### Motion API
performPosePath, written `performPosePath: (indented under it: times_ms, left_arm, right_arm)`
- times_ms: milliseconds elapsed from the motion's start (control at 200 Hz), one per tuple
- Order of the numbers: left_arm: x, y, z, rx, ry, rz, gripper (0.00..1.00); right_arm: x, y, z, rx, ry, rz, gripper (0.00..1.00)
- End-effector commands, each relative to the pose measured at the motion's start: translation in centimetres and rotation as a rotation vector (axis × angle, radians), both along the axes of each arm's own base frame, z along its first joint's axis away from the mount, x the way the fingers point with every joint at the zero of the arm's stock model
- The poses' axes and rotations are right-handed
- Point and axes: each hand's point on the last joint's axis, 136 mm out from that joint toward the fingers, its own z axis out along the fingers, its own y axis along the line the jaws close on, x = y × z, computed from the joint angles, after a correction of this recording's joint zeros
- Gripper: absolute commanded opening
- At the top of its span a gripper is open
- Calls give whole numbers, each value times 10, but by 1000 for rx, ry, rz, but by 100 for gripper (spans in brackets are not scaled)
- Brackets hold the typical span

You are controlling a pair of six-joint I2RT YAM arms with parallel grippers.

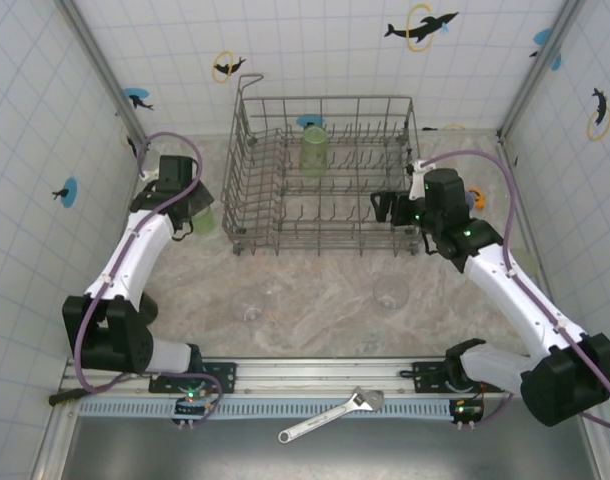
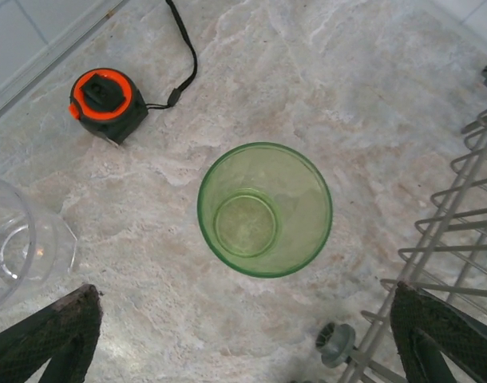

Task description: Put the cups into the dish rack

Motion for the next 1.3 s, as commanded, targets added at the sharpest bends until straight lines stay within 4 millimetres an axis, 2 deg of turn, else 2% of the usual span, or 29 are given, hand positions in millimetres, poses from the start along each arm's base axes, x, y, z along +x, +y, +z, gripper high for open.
performPosePath:
  times_ms: [0,225,415,505,611,636,751,856,1101,1116,1141,1291]
  left_arm:
    - [7,1,-11,-23,-22,15,92]
    - [9,4,-45,-6,43,23,85]
    - [2,14,-74,11,92,48,77]
    - [-1,18,-82,13,106,56,73]
    - [3,23,-82,12,94,65,70]
    - [-3,25,-91,11,116,67,69]
    - [-1,28,-86,6,99,77,68]
    - [4,19,-77,-46,61,49,68]
    - [7,16,-66,-68,19,47,74]
    - [15,16,-54,-70,-12,45,74]
    - [18,16,-52,-74,-22,45,74]
    - [29,16,-64,-95,2,40,72]
  right_arm:
    - [-7,-9,-1,-17,7,-19,100]
    - [-14,-16,-1,-16,13,-44,100]
    - [-16,-18,-3,-22,19,-48,100]
    - [-16,-18,-3,-19,13,-53,100]
    - [-15,-17,-4,-7,13,-52,100]
    - [-15,-16,-5,-5,15,-51,100]
    - [-15,-16,-4,7,11,-56,100]
    - [-15,-16,-2,18,2,-61,100]
    - [-13,-15,-2,35,0,-66,100]
    - [-13,-14,-2,37,0,-66,100]
    - [-13,-14,-3,36,1,-67,100]
    - [-11,-13,-2,42,1,-67,100]
